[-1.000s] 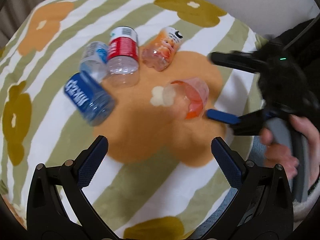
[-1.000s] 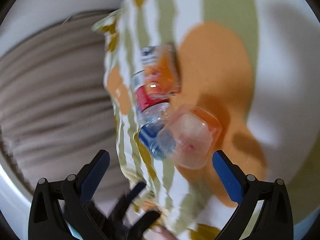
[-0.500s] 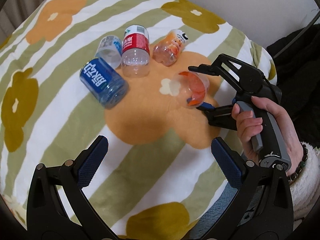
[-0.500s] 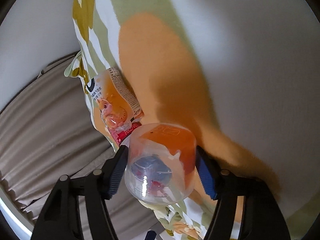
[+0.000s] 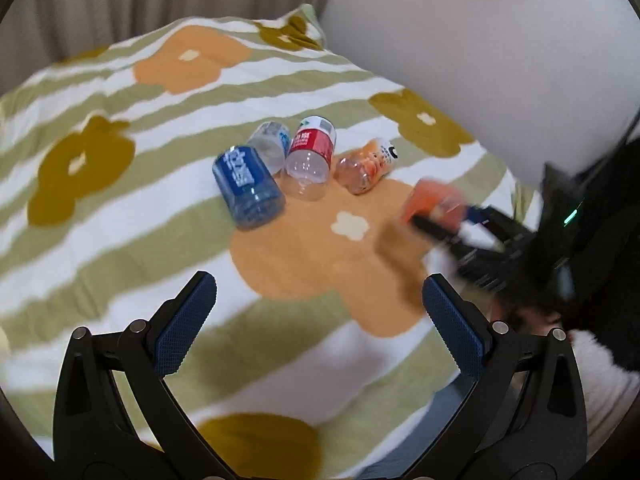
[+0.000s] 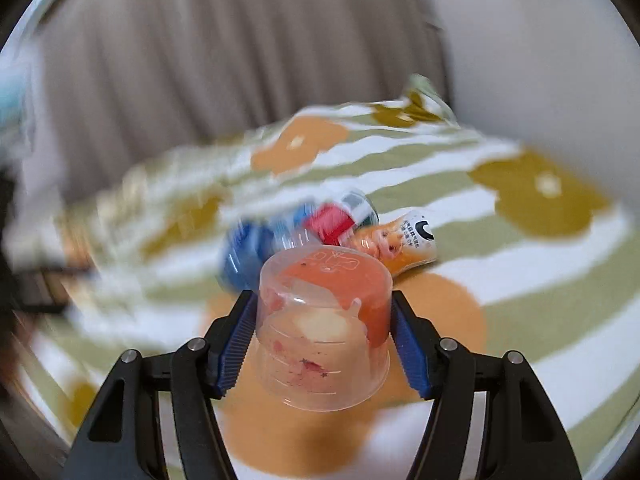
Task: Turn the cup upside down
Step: 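Turn the cup rim-down, set it on the bed, open the right tool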
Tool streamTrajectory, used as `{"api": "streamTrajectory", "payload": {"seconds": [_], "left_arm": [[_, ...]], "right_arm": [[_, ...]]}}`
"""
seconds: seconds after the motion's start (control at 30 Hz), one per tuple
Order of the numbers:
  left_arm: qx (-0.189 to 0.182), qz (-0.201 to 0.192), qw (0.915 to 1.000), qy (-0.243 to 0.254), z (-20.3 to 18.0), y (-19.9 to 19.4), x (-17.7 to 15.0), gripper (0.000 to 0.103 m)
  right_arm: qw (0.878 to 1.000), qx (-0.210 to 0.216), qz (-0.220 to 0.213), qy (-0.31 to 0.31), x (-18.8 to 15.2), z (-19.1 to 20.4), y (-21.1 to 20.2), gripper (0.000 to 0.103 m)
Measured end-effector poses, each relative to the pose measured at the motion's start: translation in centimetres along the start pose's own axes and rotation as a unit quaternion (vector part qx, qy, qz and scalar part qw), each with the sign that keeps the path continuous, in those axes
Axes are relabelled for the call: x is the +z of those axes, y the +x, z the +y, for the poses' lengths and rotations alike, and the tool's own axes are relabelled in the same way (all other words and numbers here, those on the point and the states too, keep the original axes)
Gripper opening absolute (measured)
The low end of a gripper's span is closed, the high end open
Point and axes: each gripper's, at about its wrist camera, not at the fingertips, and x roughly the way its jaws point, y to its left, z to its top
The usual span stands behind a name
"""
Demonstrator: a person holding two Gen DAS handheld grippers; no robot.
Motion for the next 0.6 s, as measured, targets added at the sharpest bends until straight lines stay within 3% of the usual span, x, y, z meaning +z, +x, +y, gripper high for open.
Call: {"api": "streamTrajectory", "payload": {"seconds": [0.2, 0.6], "left_arm": [[0.006, -0.008, 0.9993, -0.037, 0.2, 0.0, -1.3, 0.102], [0.038, -0.031, 0.9983, -0.031, 0.0, -0.6, -0.9, 0.102]], "right_arm": [[0.996, -0.019, 0.029, -0.083, -2.5, 0.7, 3.5, 0.061], [0.995, -0.013, 0.053, -0.08, -3.9, 0.0, 4.1, 0.061]]}}
